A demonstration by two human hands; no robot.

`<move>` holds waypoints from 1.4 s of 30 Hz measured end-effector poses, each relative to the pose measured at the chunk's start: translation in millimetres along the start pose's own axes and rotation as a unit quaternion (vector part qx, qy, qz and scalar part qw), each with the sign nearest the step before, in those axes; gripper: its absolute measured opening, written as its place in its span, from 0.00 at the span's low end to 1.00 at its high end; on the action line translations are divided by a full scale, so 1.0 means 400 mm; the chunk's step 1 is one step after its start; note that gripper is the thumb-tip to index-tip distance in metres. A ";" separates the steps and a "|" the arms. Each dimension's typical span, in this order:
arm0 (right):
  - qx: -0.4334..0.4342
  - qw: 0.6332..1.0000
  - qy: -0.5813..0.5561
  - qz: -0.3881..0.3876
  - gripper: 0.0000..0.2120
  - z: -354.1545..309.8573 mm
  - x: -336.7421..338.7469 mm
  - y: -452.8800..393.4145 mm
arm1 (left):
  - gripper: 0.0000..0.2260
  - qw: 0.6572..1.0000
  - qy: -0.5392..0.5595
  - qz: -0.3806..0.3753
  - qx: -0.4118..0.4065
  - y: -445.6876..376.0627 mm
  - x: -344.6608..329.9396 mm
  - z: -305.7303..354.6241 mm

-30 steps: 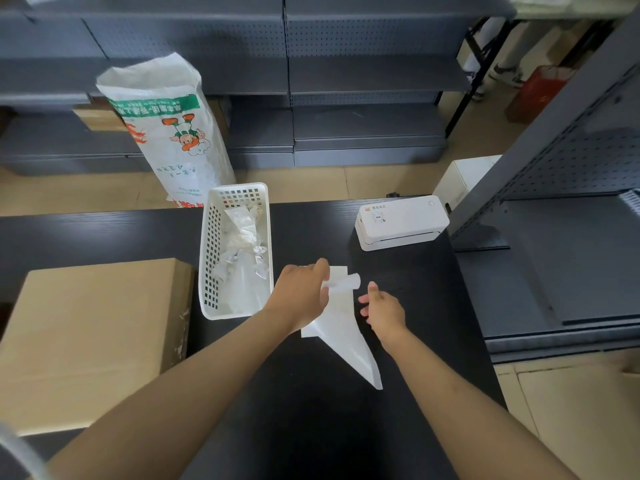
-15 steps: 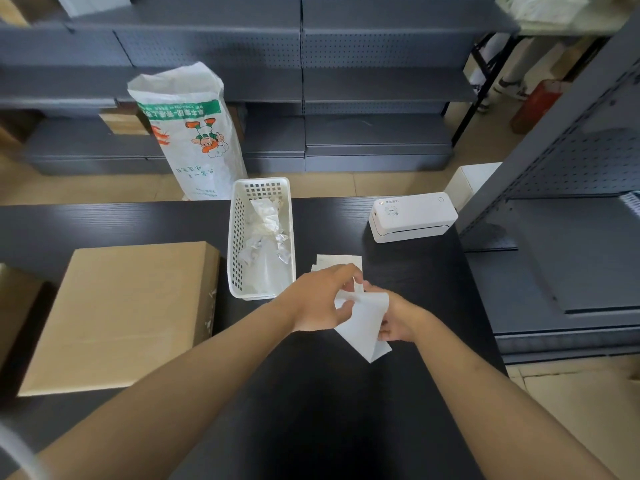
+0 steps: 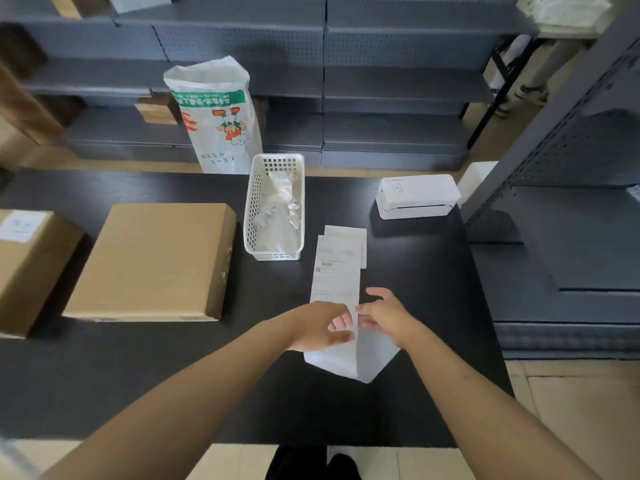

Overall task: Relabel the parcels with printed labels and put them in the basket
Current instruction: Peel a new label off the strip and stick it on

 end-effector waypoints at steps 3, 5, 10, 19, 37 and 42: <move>0.031 0.997 0.065 0.008 0.35 0.044 -0.020 0.010 | 0.09 0.998 -0.010 0.055 0.037 0.003 -0.023 -0.034; 0.053 0.994 0.087 0.026 0.37 0.059 -0.031 0.007 | 0.10 0.993 -0.030 0.102 0.059 0.004 -0.021 -0.059; 0.105 0.987 0.108 0.053 0.33 0.071 -0.065 -0.009 | 0.17 0.987 -0.083 0.107 0.081 -0.008 -0.032 -0.117; 0.093 0.978 0.160 0.097 0.27 0.056 -0.054 -0.038 | 0.19 0.950 -0.301 0.075 -0.015 -0.079 -0.034 -0.110; 0.012 0.999 -0.005 0.044 0.15 -0.008 -0.030 -0.108 | 0.25 0.967 -0.210 0.143 0.006 -0.256 0.037 -0.073; 0.054 0.997 0.022 0.056 0.06 -0.043 -0.029 -0.129 | 0.22 0.961 -0.233 0.150 -0.002 -0.267 0.041 -0.074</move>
Point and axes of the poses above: each hand's wrist, its own y-axis away from the middle knuckle, its own x-axis out of the back of the hand, z = x × y, the point moved 7 cm from there along -y, towards the middle knuckle, and after that the axes turned 10 degrees about z, right-handed, at the moved point
